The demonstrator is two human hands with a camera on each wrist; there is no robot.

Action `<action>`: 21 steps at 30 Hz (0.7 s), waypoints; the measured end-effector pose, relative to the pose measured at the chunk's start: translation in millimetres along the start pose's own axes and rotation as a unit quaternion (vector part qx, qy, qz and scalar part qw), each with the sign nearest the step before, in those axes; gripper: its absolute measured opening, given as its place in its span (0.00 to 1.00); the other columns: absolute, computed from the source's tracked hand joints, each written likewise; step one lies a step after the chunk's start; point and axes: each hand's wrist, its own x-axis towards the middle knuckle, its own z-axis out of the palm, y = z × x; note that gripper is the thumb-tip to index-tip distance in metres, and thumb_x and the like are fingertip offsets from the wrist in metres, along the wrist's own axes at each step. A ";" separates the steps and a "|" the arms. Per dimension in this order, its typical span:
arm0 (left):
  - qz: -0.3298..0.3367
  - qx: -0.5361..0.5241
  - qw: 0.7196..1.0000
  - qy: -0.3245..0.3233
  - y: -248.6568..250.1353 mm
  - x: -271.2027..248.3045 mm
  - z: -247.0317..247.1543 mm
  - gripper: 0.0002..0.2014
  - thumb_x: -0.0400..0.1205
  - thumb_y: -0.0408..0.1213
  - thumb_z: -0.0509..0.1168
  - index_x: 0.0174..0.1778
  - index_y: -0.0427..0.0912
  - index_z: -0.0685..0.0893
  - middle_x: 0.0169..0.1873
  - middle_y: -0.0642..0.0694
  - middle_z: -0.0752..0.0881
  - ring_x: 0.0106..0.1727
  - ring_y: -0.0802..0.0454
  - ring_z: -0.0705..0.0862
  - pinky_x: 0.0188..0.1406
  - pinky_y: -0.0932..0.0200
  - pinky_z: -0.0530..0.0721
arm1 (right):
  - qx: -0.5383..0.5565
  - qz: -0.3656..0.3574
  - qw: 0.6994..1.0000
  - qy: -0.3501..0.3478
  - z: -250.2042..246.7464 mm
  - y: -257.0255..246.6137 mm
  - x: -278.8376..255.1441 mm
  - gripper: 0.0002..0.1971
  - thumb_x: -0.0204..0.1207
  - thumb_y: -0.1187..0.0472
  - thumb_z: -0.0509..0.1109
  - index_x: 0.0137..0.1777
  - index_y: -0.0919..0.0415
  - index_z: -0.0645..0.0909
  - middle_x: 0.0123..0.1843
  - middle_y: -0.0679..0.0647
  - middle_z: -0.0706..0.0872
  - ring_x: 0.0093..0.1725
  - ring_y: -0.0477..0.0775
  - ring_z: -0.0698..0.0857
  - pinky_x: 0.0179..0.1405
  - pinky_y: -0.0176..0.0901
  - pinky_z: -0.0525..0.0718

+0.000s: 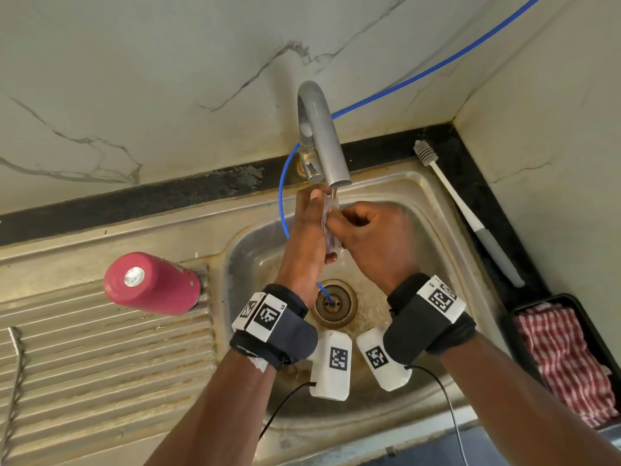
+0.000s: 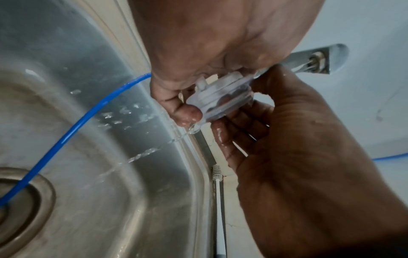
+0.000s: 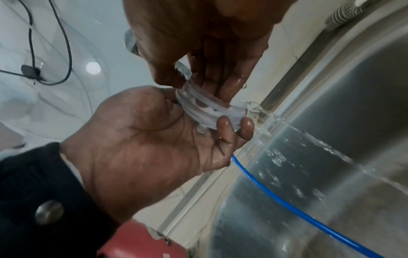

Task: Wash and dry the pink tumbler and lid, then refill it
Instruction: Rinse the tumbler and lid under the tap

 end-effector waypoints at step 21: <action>-0.024 -0.020 0.999 0.014 4.2 9.4 -5.4 0.18 0.96 0.59 0.51 0.68 0.53 0.79 0.43 0.50 0.87 0.43 0.51 0.88 0.39 0.54 0.87 | 0.165 0.087 0.975 -0.122 -1.4 5.8 -10.0 0.10 0.90 0.59 0.66 0.56 0.59 0.90 0.47 0.49 0.94 0.48 0.46 0.92 0.51 0.37 0.89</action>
